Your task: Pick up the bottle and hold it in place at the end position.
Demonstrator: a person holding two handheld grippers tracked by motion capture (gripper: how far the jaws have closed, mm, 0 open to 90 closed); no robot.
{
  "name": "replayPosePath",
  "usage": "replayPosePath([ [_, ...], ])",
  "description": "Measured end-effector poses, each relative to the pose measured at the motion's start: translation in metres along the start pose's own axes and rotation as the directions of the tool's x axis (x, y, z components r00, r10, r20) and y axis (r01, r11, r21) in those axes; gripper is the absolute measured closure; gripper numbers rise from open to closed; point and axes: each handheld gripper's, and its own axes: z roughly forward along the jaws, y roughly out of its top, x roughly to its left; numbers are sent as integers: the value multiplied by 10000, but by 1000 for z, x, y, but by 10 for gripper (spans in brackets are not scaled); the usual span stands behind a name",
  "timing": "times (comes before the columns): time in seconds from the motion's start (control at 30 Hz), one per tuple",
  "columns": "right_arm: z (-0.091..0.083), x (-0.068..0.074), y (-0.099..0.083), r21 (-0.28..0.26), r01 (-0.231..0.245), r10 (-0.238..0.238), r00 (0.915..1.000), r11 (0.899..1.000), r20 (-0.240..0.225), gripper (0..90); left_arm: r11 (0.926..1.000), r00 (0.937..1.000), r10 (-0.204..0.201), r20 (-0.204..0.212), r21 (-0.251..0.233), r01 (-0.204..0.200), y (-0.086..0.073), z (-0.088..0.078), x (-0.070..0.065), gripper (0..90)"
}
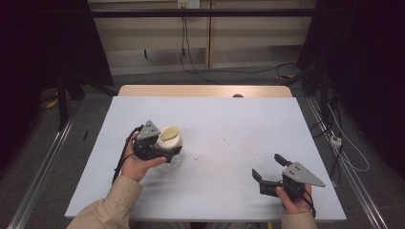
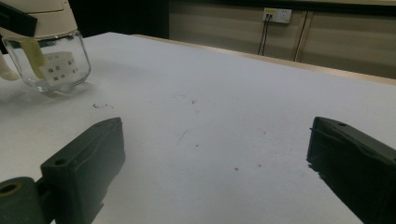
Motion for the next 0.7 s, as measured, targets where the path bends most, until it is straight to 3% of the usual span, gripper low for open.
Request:
replayPosePath([
  [0.57,0,-1,1,-77,68,-68,10000,9999,-7,37,9996,9995,267,157,125,-269,18,18,1,105],
  [0.7,0,-1,1,-83,60,-60,10000,9999,-1,37,9998,9996,124,243,154,-127,21,24,3,105],
])
